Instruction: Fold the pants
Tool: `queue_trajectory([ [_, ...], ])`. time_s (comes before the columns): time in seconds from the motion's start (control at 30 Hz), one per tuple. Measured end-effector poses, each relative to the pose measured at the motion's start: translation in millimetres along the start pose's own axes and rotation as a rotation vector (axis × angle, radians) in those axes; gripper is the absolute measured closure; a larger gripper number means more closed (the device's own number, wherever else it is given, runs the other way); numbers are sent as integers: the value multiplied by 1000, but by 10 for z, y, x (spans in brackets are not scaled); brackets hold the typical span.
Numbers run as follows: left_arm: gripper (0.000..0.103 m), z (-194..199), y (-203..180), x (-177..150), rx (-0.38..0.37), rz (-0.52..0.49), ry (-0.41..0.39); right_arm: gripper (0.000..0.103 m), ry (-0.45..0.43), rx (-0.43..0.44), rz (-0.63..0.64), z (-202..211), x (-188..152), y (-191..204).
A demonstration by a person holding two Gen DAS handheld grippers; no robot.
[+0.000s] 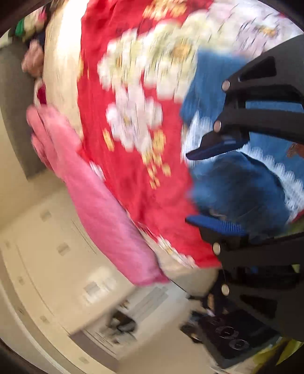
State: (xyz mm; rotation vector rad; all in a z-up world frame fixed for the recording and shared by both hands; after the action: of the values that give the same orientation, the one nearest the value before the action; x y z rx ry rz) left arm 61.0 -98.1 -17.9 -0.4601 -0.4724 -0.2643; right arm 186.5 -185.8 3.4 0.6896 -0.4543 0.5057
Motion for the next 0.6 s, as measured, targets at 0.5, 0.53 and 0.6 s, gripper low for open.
queue_trajectory([
  [0.5, 38, 137, 285, -28, 166, 54, -47, 21, 103, -71, -86, -27, -605, -299],
  [0.53, 38, 95, 260, -34, 159, 47, -34, 21, 122, -64, -106, -79, -621, -320],
  [0.6, 48, -32, 217, -51, 142, 28, 5, 21, 148, -42, -141, -171, -638, -358],
])
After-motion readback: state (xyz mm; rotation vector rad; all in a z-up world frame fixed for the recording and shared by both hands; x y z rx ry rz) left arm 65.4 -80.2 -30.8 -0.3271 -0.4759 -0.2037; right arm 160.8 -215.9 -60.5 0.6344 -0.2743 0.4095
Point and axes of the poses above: each gripper's, at about its wrist camera, not at the fingertips, and z roughly against the way its jaws point, y to its left, x to its top, the point moved 6 cm from there along -z, roughly the way its jaws point, and after that the axes turned 12 degrees about y, right-handed, at the moved point
